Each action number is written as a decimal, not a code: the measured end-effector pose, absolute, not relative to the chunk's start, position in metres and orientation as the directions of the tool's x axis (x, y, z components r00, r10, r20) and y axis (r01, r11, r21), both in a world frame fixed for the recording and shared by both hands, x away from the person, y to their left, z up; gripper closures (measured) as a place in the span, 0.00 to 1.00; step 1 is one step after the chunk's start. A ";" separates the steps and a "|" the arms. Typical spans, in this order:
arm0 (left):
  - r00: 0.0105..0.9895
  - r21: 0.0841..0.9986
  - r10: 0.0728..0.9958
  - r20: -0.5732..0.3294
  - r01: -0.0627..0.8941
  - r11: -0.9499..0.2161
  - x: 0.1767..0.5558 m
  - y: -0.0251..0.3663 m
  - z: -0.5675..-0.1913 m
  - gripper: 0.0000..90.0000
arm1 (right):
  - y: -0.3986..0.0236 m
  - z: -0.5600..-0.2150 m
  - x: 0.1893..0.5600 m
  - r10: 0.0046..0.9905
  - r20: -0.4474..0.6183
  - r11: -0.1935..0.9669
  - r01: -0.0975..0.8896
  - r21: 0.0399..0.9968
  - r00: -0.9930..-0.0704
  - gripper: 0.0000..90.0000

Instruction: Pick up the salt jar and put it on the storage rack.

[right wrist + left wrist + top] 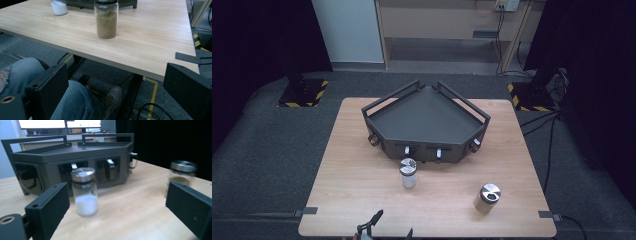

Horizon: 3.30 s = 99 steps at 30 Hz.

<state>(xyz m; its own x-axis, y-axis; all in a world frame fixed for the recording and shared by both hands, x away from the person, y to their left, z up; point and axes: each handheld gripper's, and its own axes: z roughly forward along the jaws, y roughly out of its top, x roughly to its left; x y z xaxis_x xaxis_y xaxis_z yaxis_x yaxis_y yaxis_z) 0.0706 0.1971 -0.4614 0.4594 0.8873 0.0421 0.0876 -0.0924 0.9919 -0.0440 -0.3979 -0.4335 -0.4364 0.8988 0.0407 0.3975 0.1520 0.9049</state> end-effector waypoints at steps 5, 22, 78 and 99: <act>0.398 0.987 0.917 0.033 0.133 -0.093 0.119 0.178 -0.462 0.05 | -0.398 -0.433 -0.045 0.897 0.037 0.154 0.390 0.908 -0.440 0.07; 0.281 0.963 0.960 -0.010 0.263 -0.067 0.190 0.142 -0.499 0.06 | -0.402 -0.434 -0.042 0.888 0.052 0.152 0.399 0.904 -0.457 0.07; 0.364 0.995 0.928 0.082 0.027 -0.099 0.216 0.166 -0.411 0.34 | -0.404 -0.436 -0.038 0.878 0.076 0.144 0.413 0.899 -0.472 0.08; 0.302 0.993 0.947 0.112 -0.002 -0.116 0.361 0.133 -0.362 0.34 | -0.412 -0.441 -0.036 0.905 0.103 0.106 0.453 0.885 -0.413 0.08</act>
<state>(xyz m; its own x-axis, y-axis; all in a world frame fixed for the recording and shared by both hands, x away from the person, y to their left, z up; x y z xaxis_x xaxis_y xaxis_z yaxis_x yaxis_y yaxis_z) 0.3613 0.1332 -0.3622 0.3021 0.9467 0.1118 -0.0024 -0.1165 0.9932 -0.0360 -0.4117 -0.4409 -0.4132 0.9048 0.1035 0.4531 0.1057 0.8851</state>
